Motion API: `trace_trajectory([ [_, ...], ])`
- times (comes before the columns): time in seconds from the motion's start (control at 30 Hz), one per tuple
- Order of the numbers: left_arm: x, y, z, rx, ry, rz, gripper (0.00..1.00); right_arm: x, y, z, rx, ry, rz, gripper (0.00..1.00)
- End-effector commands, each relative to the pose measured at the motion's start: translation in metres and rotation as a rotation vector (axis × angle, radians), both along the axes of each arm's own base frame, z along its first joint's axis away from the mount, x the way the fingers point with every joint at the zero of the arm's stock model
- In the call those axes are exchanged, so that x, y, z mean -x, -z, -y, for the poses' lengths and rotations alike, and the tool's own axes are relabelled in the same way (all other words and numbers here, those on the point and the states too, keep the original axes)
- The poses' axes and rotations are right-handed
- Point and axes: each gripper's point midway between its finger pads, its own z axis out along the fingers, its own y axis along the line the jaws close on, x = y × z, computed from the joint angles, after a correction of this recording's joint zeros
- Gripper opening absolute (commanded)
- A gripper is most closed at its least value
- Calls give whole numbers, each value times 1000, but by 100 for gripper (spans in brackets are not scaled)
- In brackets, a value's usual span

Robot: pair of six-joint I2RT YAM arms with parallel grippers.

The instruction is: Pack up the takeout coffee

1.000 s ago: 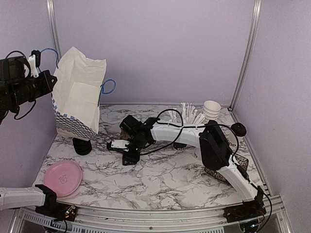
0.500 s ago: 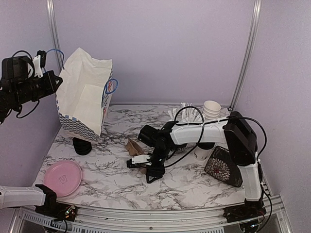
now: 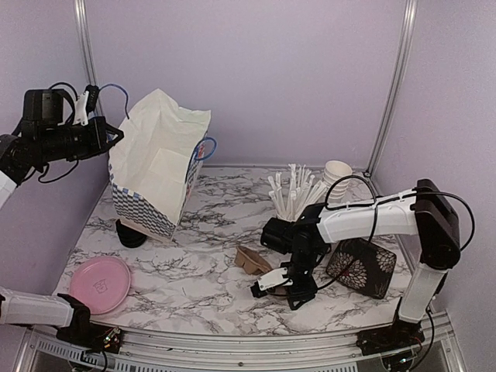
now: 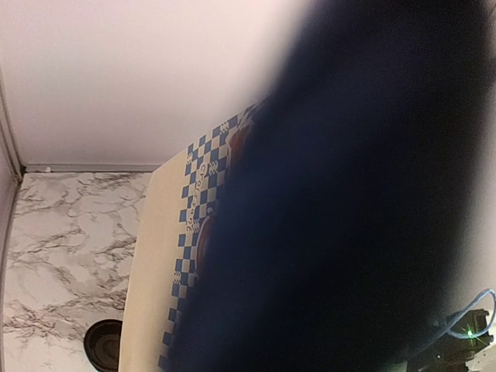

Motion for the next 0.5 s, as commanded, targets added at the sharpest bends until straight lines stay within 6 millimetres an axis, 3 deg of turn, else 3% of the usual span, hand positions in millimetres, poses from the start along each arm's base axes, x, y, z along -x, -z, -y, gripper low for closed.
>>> trace_trajectory([
  [0.0,10,3,27,97,144,-53,0,-15,-25,15,16,-53,147,54],
  [0.17,18,20,31,132,161,-136,0,-1,-48,1,-78,-68,85,60],
  [0.47,29,64,23,88,130,-259,0,49,-46,-9,-91,-150,-8,61],
])
